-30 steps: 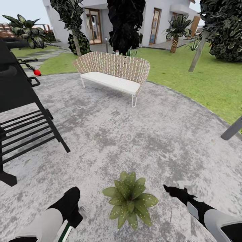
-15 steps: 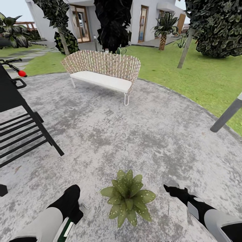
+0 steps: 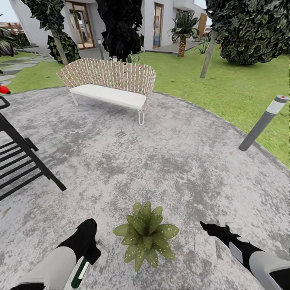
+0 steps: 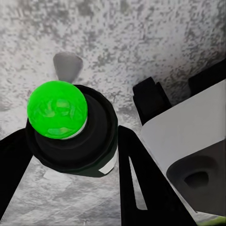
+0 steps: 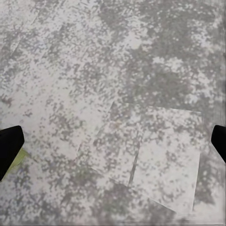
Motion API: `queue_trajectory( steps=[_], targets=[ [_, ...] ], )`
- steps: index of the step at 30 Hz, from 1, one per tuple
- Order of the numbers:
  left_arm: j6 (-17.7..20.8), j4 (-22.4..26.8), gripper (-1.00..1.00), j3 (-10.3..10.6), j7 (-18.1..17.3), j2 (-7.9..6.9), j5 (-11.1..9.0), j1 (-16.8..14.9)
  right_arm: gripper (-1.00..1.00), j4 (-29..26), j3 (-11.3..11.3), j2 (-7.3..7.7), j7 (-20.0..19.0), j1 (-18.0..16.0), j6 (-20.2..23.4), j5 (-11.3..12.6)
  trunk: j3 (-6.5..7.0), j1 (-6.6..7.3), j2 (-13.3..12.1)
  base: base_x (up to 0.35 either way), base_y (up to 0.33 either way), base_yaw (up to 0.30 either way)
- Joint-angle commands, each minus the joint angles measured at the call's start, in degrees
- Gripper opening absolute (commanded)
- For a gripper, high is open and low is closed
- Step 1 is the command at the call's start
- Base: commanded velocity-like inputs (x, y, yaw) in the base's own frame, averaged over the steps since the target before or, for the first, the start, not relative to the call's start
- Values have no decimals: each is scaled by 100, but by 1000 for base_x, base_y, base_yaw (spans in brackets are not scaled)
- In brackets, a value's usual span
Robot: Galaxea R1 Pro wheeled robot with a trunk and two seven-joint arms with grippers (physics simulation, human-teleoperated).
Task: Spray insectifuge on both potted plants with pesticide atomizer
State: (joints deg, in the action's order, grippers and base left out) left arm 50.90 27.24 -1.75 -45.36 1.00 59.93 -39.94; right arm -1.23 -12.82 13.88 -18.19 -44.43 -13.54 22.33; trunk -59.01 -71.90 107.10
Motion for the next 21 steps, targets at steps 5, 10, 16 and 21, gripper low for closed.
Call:
queue_trajectory(
  steps=[5, 10, 16, 21],
  targets=[
    [16, 58, -100, -18, -59, 6, 62, -20, 100, 9, -45, 1, -27, -8, -17, 61, -26, 1, 2, 0, 0, -121],
    [41, 581, -100, -16, -86, 14, 57, -22, 100, 9, -45, 1, -27, -5, -16, 61, -46, 1, 2, 0, 0, -106],
    [42, 639, -100, -16, -88, 144, 54, -22, 100, 9, -45, 1, -25, -5, -17, 61, -70, 1, 2, 0, 0, -105],
    [46, 736, -100, -18, -87, 171, 60, -22, 100, 9, -45, 1, -27, -5, -16, 61, -78, 1, 2, 0, 0, -31]
  ],
)
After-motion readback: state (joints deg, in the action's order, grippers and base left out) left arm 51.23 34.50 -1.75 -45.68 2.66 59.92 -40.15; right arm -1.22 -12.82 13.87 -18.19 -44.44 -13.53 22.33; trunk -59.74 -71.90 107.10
